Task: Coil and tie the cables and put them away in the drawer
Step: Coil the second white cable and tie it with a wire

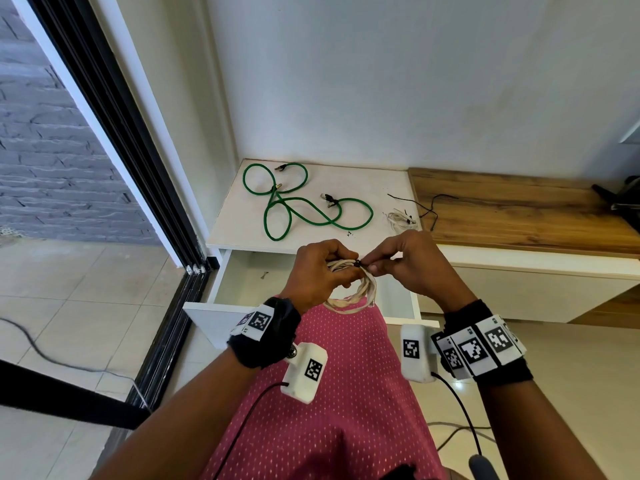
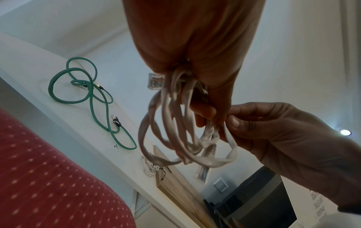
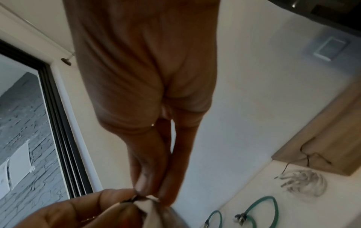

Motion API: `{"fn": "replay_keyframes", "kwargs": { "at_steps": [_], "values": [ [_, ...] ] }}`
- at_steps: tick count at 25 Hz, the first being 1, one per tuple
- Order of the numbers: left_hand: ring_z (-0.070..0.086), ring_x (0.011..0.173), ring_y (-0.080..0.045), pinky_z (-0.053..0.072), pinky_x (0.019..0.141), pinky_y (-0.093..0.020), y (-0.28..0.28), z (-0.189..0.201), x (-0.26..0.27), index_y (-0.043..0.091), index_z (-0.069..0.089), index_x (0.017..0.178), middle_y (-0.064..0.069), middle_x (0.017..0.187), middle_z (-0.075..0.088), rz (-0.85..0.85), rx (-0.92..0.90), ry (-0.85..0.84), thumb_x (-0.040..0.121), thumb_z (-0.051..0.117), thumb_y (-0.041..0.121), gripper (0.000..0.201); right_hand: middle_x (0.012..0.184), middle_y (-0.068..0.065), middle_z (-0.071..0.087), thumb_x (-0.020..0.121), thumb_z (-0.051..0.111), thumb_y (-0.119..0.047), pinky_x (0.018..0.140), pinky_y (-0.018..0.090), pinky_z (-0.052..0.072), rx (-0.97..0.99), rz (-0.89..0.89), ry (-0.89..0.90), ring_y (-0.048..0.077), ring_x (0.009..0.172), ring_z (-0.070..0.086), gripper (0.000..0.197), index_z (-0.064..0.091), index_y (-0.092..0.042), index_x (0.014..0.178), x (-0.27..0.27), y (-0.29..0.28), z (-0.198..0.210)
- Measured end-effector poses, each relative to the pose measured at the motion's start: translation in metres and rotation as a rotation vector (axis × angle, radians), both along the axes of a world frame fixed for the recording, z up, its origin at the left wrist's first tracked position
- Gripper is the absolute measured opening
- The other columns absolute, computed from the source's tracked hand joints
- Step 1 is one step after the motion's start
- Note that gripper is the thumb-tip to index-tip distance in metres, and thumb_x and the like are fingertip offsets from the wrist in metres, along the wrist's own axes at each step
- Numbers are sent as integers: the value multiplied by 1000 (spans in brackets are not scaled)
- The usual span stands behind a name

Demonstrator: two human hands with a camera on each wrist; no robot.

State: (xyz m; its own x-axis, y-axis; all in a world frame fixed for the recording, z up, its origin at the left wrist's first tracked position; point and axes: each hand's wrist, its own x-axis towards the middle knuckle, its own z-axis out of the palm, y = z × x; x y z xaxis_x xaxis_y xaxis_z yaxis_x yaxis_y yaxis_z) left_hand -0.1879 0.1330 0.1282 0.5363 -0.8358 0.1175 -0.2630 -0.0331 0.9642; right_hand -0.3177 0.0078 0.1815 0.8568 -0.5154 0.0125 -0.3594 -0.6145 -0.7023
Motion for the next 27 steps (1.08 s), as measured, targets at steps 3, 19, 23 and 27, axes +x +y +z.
{"fn": "replay_keyframes", "kwargs": {
  "at_steps": [3,19,23,27],
  "values": [
    [69,64,-20,60,65,-34,-1,3,0,12,67,89,-10,84,73,-13,7,-20,73,81,12,21,73,2,74,70,80,1,73,19,53,77,-107,-47,7,69,70,23,74,-12,88,1,4,2],
    [70,68,-16,59,64,-27,-2,11,1,5,68,97,-9,89,72,-20,47,-173,73,81,14,29,73,1,73,70,80,-2,68,10,42,-72,-166,-112,12,74,68,45,45,-19,91,6,13,1],
    [70,66,-15,59,63,-27,-2,11,2,7,68,96,-8,88,72,-17,49,-168,73,82,15,28,71,2,72,70,80,0,75,14,47,-55,-180,-149,14,76,69,43,46,-18,89,8,15,-3],
    [69,63,-15,59,63,-28,0,12,2,7,69,94,-8,85,72,-30,53,-164,71,83,15,28,67,0,71,69,79,2,81,36,56,-12,-163,-180,15,73,70,45,45,-24,83,6,14,-4]
  ]
}}
